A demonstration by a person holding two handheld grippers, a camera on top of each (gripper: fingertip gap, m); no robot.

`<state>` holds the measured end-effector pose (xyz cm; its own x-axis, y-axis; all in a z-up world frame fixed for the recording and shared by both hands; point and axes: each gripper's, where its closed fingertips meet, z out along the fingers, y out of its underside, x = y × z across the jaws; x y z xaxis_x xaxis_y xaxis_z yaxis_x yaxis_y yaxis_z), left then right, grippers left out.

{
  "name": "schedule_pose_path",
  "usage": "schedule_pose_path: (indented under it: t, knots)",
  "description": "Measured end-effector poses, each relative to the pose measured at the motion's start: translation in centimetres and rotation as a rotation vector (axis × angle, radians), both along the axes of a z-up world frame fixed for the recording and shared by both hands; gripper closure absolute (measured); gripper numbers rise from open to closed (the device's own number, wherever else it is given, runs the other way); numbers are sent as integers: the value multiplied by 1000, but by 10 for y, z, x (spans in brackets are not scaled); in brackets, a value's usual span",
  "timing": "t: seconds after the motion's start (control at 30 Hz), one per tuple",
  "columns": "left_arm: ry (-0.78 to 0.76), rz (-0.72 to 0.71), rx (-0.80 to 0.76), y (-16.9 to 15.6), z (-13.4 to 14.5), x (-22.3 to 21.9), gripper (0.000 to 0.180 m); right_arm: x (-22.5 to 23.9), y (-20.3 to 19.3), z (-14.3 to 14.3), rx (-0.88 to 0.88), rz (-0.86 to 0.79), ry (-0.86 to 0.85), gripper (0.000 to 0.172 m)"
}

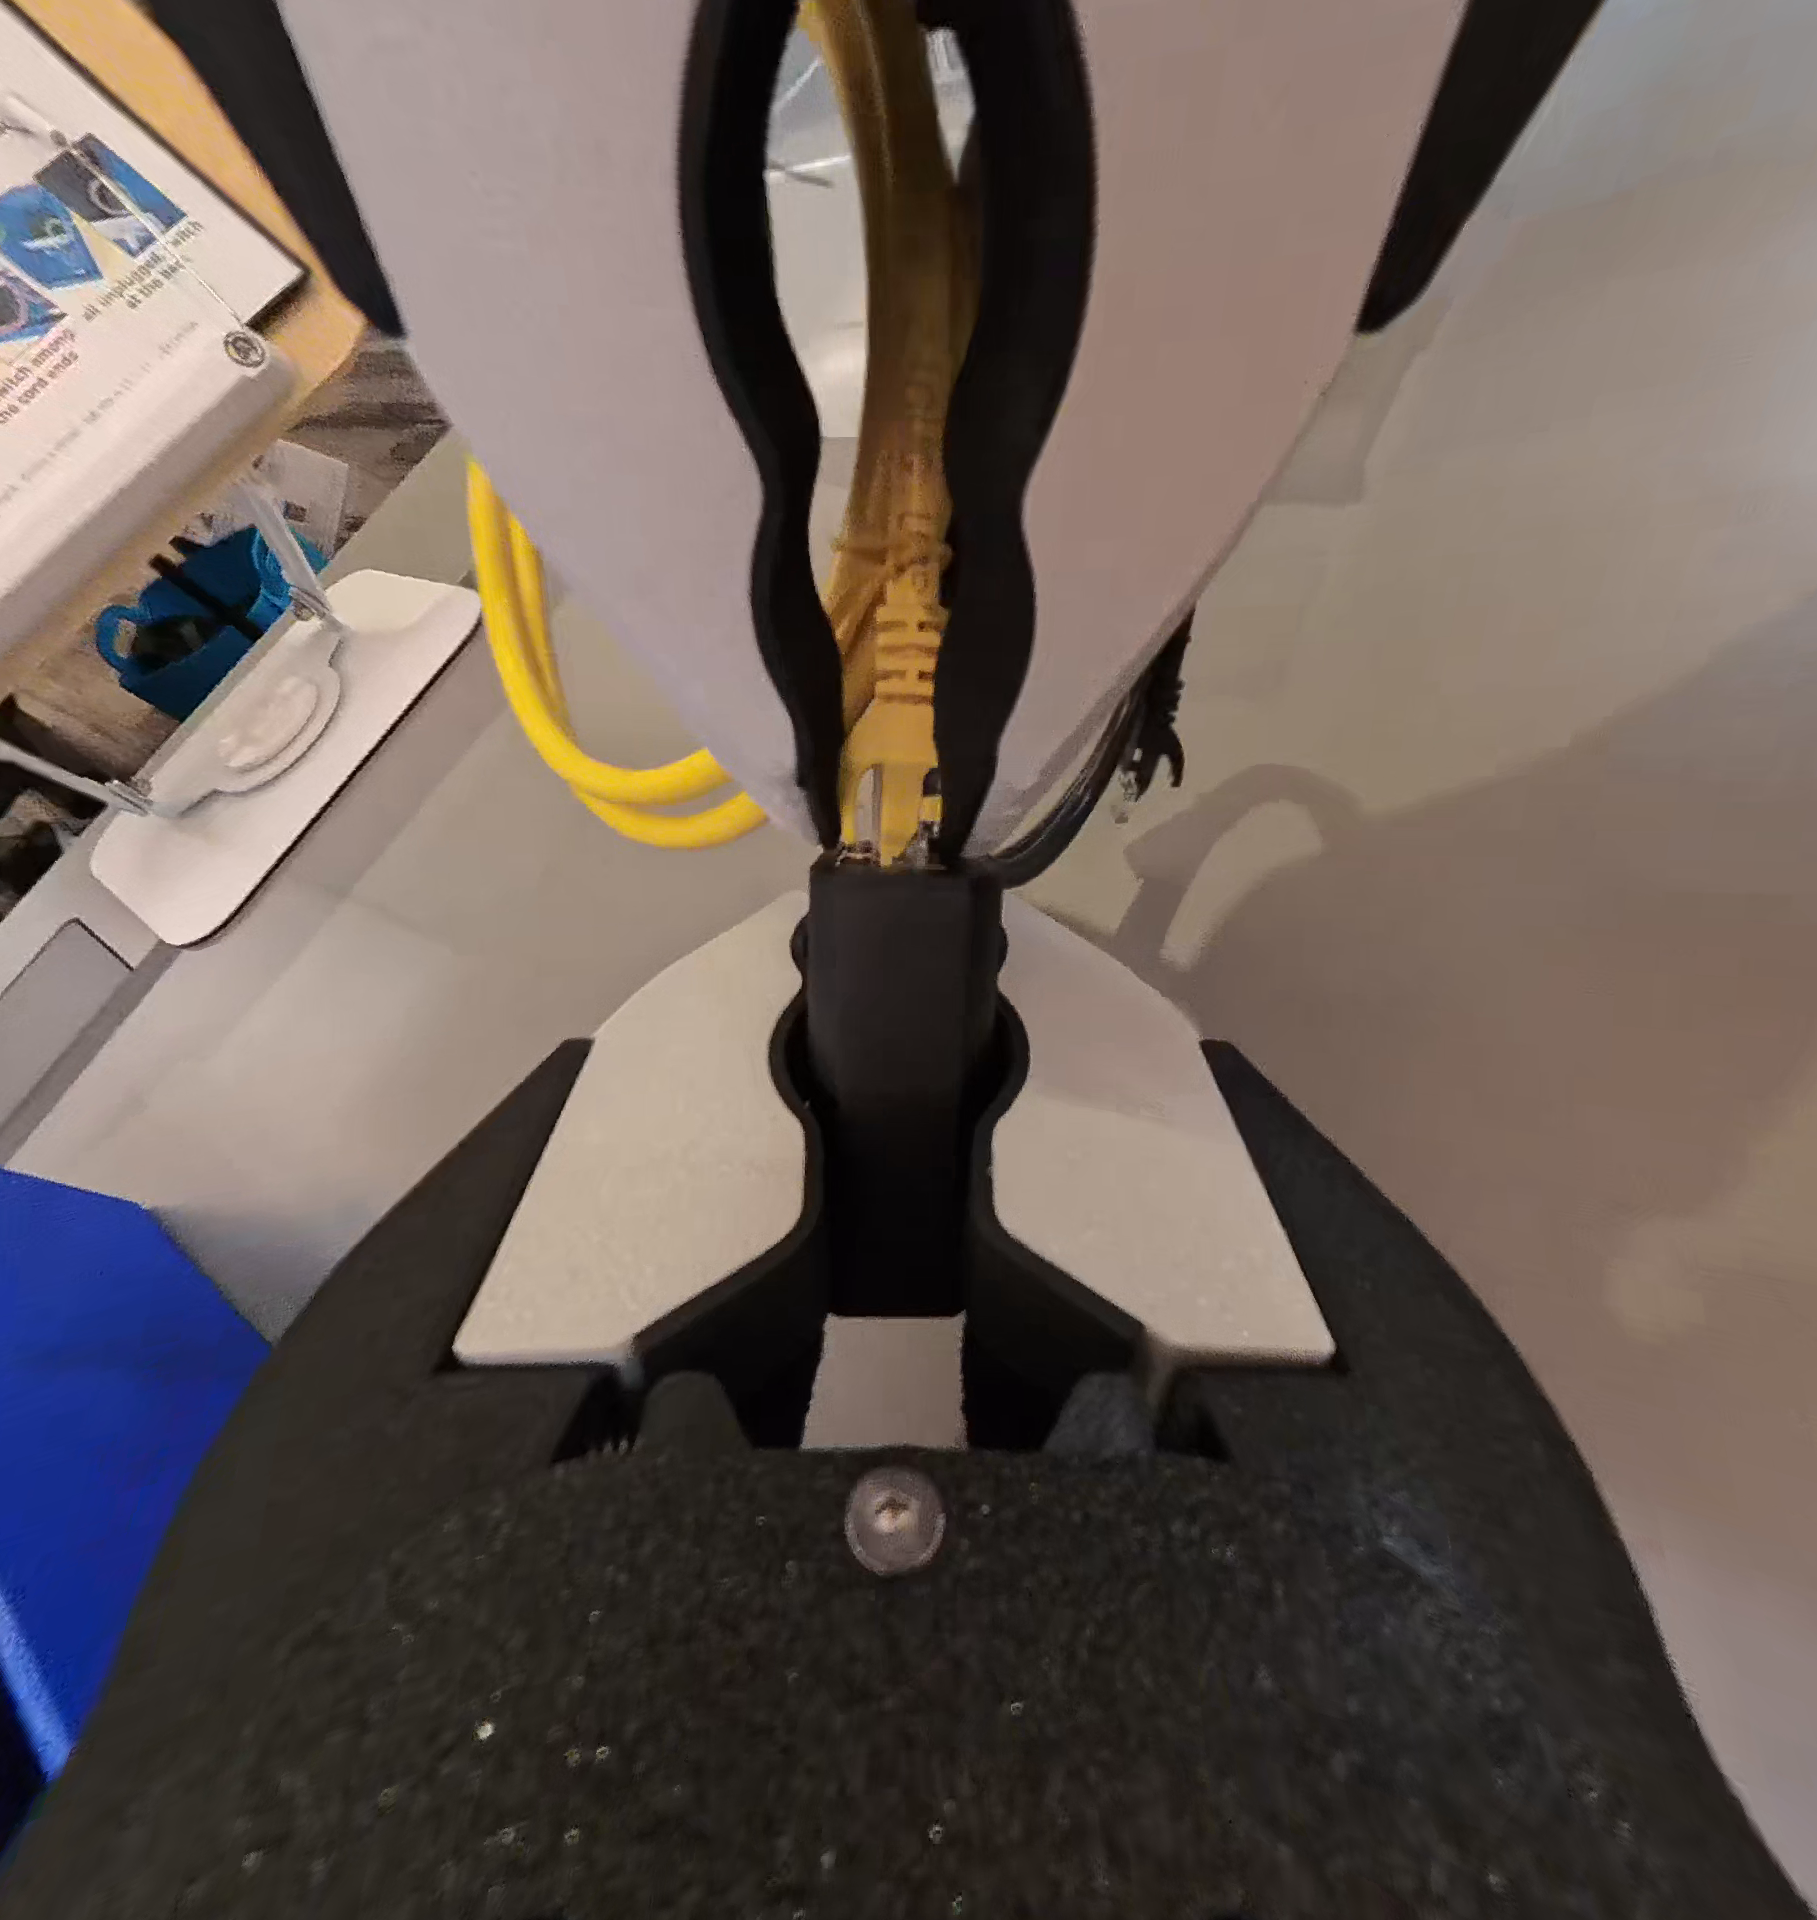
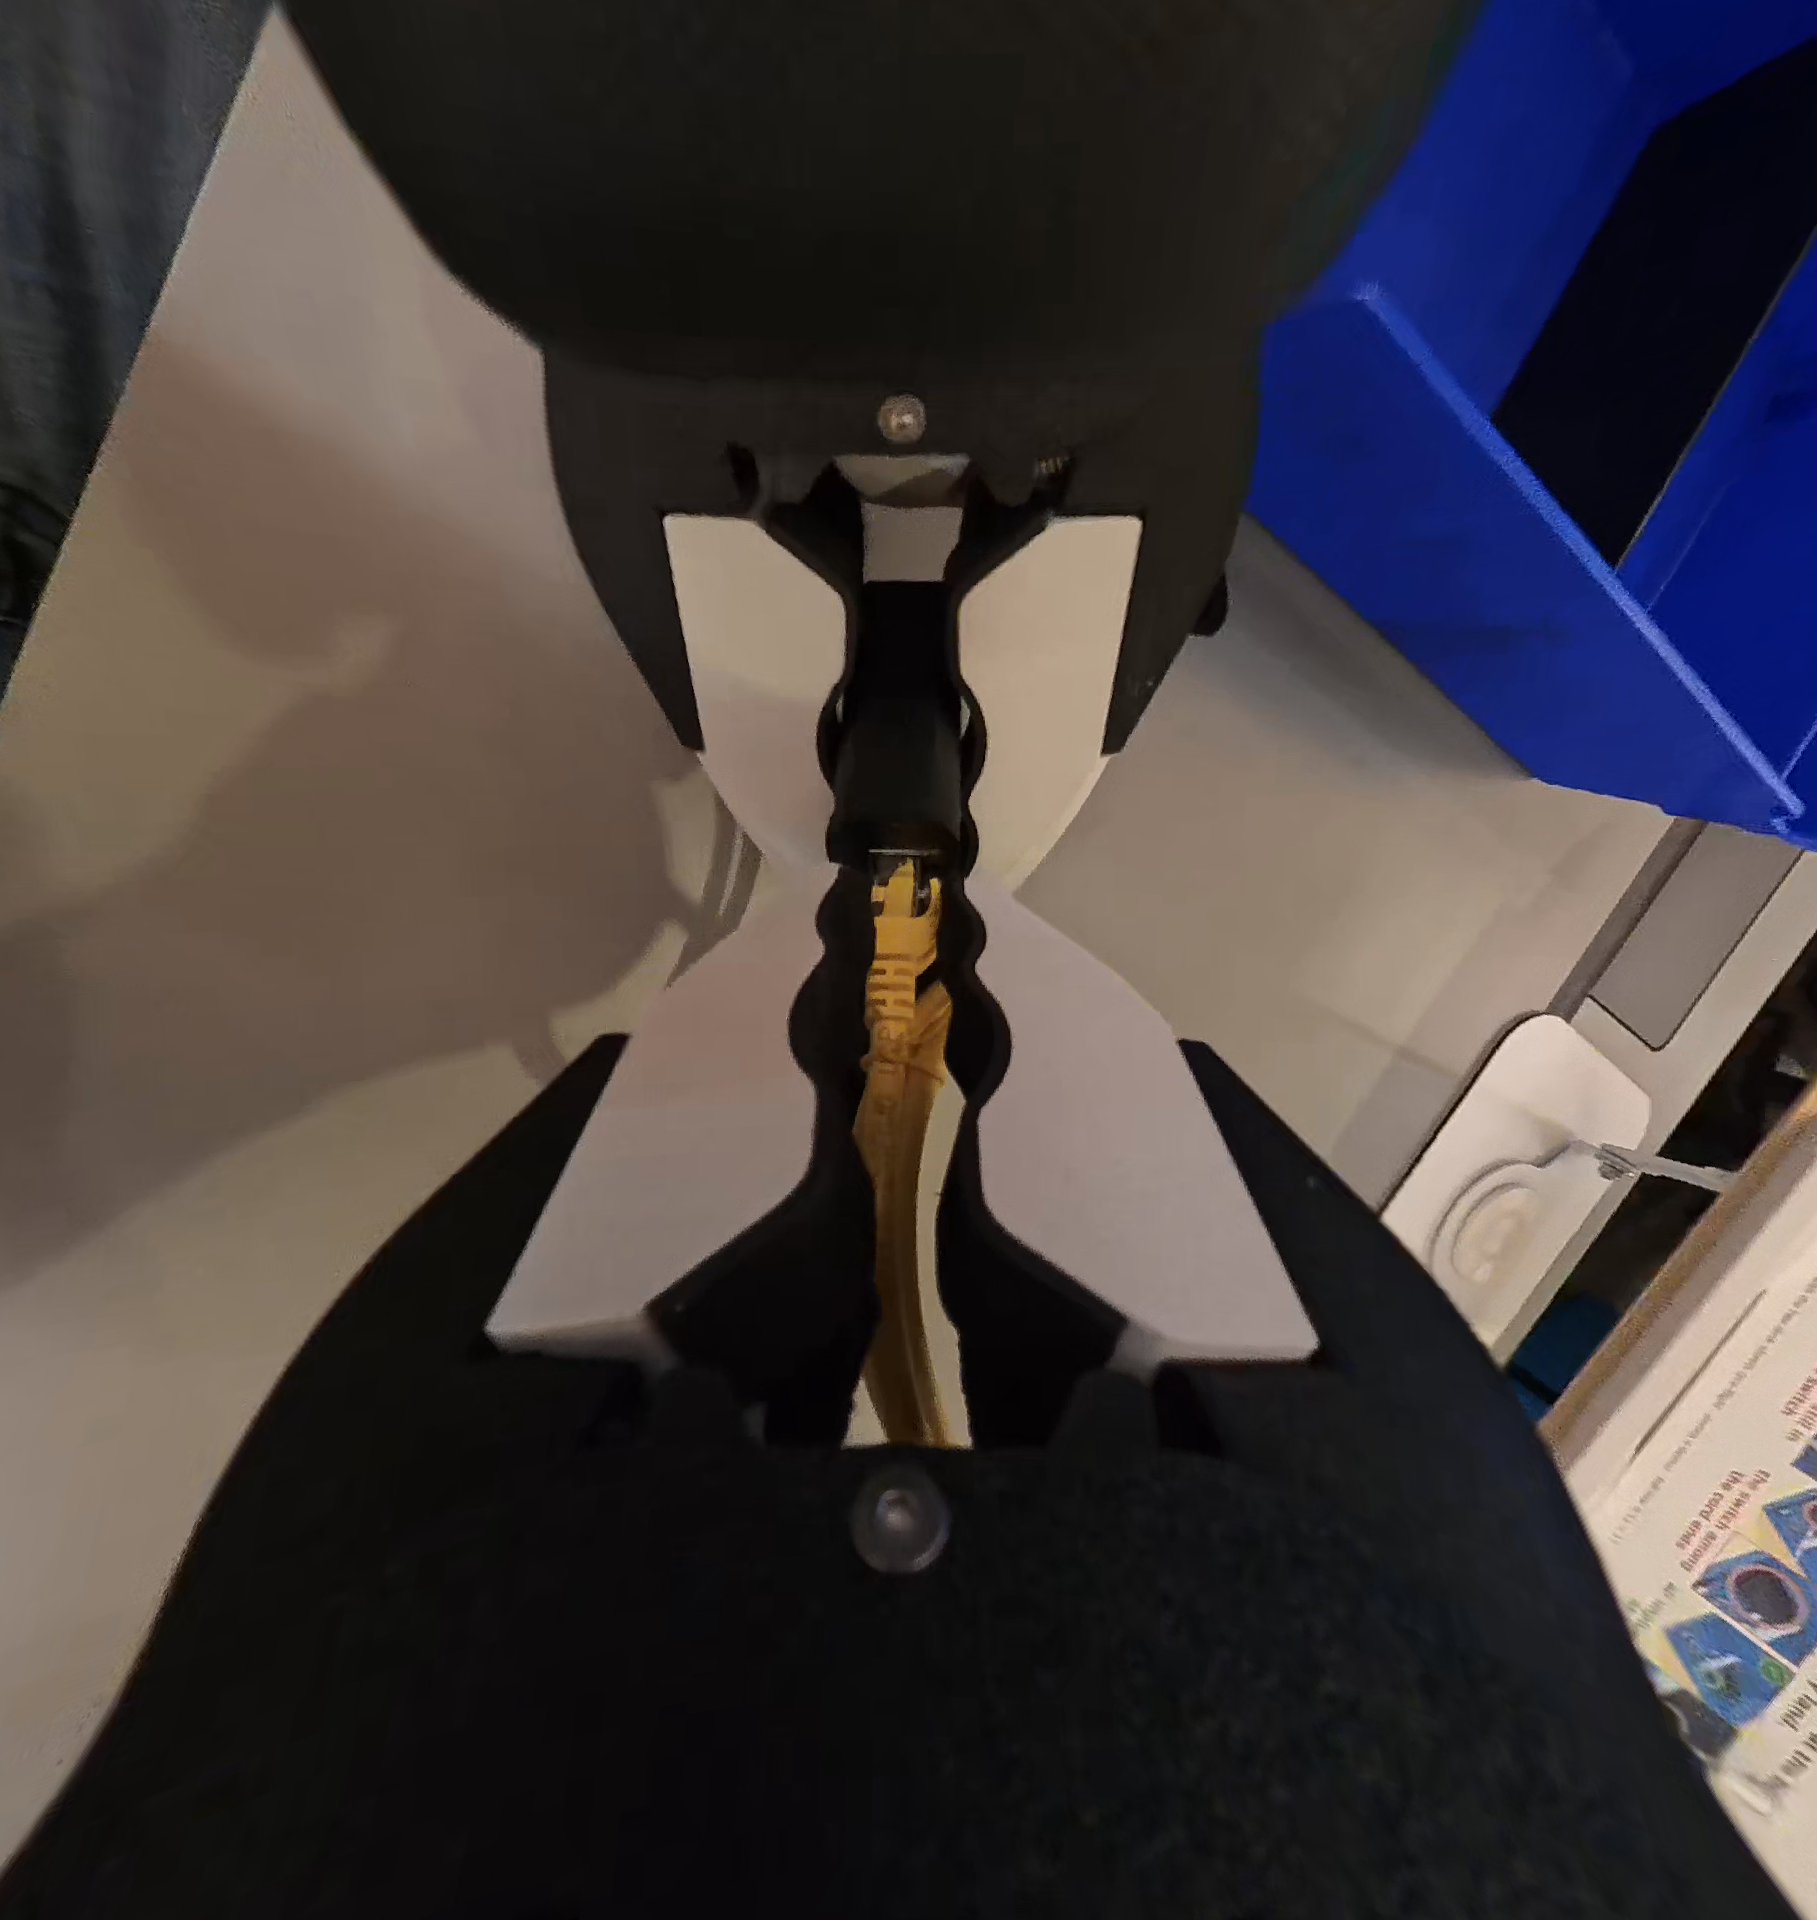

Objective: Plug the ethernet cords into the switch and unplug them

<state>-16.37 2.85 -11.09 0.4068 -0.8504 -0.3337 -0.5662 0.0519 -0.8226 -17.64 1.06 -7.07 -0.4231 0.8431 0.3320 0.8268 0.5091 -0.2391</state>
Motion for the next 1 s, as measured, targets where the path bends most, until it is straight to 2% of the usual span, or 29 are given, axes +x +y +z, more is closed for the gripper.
schedule_pose_path:
  t: [0.3,0.37,0.4,0.43,0.53,0.67,0.77,0.87,1.0]
  knots:
    - [56,21,30,5,-4,10,154,15,4,-2,40,-8,3,160]
    - [128,117,-28,19,-23,-10,154,23,9,5,31,-32,26,159]
    - [83,143,-85,23,-29,-20,154,27,10,17,5,-53,75,160]
    - [-40,120,-111,21,-18,-21,155,34,11,27,0,-69,99,160]
    - [-31,120,27,21,11,-21,155,51,12,40,6,-79,123,160]
    - [-65,113,39,21,8,-21,155,78,19,61,54,-134,147,160]
    - [-68,137,81,19,13,-27,155,116,33,71,87,-224,158,159]
    - [-106,146,73,15,20,-32,155,174,53,83,123,-388,220,160]
    - [-135,161,81,14,27,-35,155,248,52,89,151,-581,326,160]
